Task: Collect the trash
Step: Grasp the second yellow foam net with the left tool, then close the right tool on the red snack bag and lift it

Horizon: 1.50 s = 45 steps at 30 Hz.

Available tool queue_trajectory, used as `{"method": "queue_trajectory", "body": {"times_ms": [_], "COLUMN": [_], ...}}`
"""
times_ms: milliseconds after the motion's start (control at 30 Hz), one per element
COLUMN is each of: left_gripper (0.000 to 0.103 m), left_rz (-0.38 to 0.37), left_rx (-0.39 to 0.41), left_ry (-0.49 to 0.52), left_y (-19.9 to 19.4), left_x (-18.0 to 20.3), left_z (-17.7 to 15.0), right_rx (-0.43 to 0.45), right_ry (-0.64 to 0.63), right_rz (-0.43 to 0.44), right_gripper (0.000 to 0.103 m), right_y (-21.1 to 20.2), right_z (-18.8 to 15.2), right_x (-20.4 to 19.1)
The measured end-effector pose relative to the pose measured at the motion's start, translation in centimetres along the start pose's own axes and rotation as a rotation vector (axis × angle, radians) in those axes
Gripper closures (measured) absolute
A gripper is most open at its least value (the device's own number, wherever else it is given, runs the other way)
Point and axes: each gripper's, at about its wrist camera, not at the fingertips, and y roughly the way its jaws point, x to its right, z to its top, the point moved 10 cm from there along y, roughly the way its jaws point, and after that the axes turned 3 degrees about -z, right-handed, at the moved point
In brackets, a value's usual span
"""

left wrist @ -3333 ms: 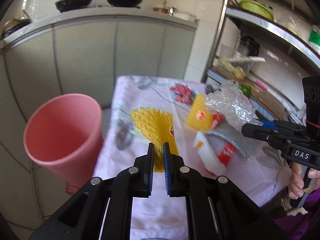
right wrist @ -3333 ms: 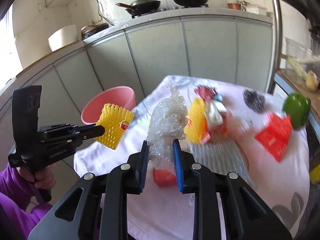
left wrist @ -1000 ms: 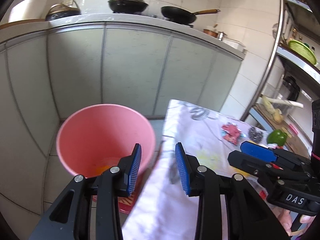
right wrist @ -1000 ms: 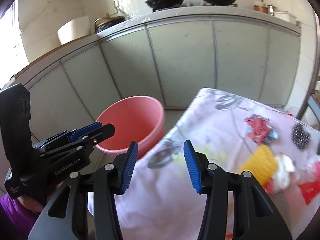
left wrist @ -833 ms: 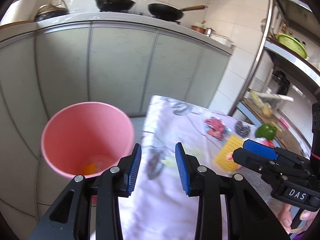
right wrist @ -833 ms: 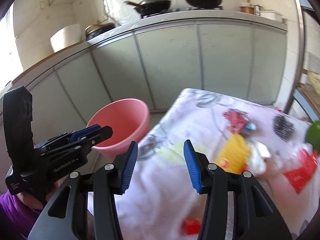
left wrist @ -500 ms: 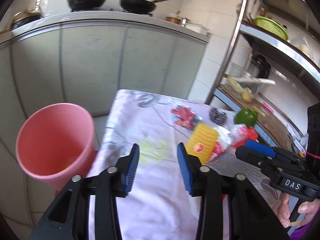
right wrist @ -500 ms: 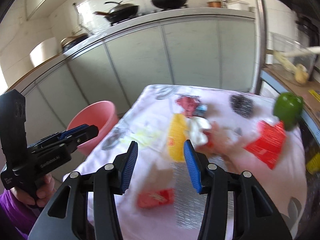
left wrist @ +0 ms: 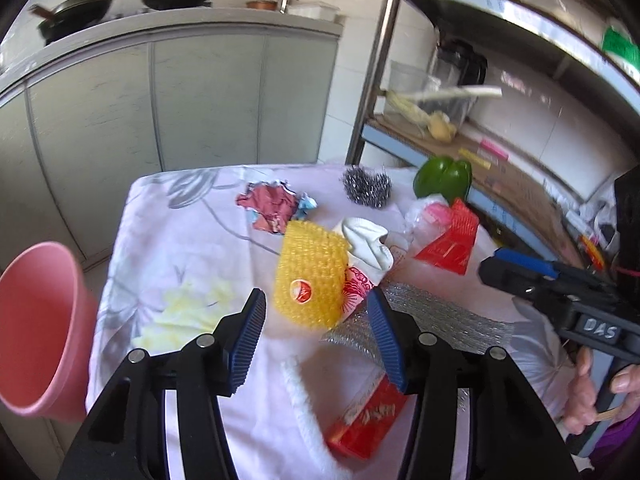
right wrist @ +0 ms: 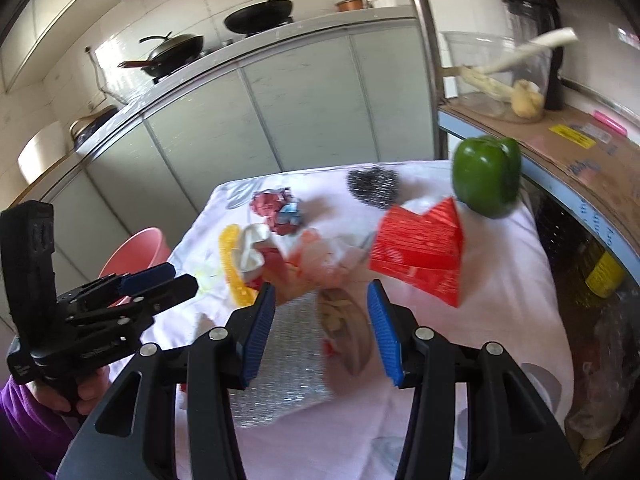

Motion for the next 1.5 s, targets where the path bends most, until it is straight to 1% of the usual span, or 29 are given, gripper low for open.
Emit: {"method": "queue_trajectory", "body": {"times_ms": [133, 333, 367, 433, 467, 500, 567, 600, 867, 900, 933, 1033, 1100, 1133, 1200, 1300, 1333, 1367, 1500], "left_gripper": [0.051, 0.051, 0.053, 0.063, 0.072, 0.085, 0.092, 0.094, 0.095, 0.095, 0.095, 0.095, 0.095, 0.095, 0.095, 0.095, 0.095, 0.095, 0.095], "left_rz": [0.025, 0.038, 0.040, 0.029, 0.029, 0.025, 0.010, 0.007, 0.004, 0.002, 0.000, -0.001, -0.003, -0.004, -0.001, 0.002, 0.002, 0.002, 0.002], "left_rx": [-0.039, -0.060, -0.064, -0.074, -0.074, -0.076, -0.080, -0.073, 0.001, 0.005, 0.009, 0.010, 0.009, 0.008, 0.004, -0.001, -0.003, -0.003, -0.004], "left_ry": [0.020, 0.012, 0.008, -0.004, -0.010, -0.018, -0.040, -0.049, -0.080, -0.082, -0.086, -0.090, -0.099, -0.102, -0.110, -0.115, -0.118, -0.118, -0.121], "left_y": [2.6, 4.6, 4.9, 5.3, 5.3, 5.4, 5.3, 5.0, 2.1, 1.7, 1.4, 1.0, 0.8, 0.7, 0.7, 0.7, 0.7, 0.7, 0.7], "left_x": [-0.2, -0.9, -1.1, -1.3, -1.4, -1.5, -1.7, -1.8, -2.2, -2.2, -2.2, -2.2, -2.4, -2.4, -2.5, -2.5, -2.6, -2.6, -2.7], "left_z": [0.2, 0.4, 0.3, 0.0, -0.2, -0.3, -0.6, -0.6, 0.0, 0.0, 0.0, 0.0, -0.1, -0.1, -0.2, -0.4, -0.4, -0.5, -0.6], "right_rx": [-0.007, -0.015, -0.015, -0.016, -0.016, -0.016, -0.015, -0.015, -0.001, 0.004, 0.011, 0.033, 0.017, 0.001, 0.001, 0.000, -0.007, -0.015, -0.042], "right_ry": [0.018, 0.041, 0.043, 0.045, 0.047, 0.049, 0.053, 0.054, 0.081, 0.086, 0.091, 0.089, 0.088, 0.103, 0.116, 0.098, 0.092, 0.090, 0.110], "right_rz": [-0.014, -0.026, -0.028, -0.031, -0.032, -0.034, -0.035, -0.035, -0.035, -0.042, -0.045, -0.058, -0.066, -0.058, -0.043, -0.071, -0.096, -0.117, -0.147], "right_gripper": [0.054, 0.054, 0.054, 0.054, 0.054, 0.054, 0.054, 0.054, 0.054, 0.052, 0.047, 0.040, 0.038, 0.038, 0.038, 0.037, 0.037, 0.037, 0.037], "right_y": [0.5, 1.1, 1.2, 1.3, 1.4, 1.5, 1.6, 1.6, 2.1, 2.2, 2.2, 2.5, 3.3, 3.9, 4.4, 5.3, 5.7, 6.1, 6.9], "right_z": [-0.2, -0.2, -0.2, -0.1, -0.1, 0.0, 0.0, 0.1, 0.9, 1.2, 1.5, 2.6, 3.1, 3.3, 4.0, 4.6, 4.7, 4.6, 3.5], "right_x": [1.5, 3.4, 3.6, 3.9, 4.1, 4.2, 4.4, 4.4, 5.5, 5.7, 5.9, 6.4, 6.7, 6.6, 6.4, 6.0, 6.1, 6.3, 7.4]}}
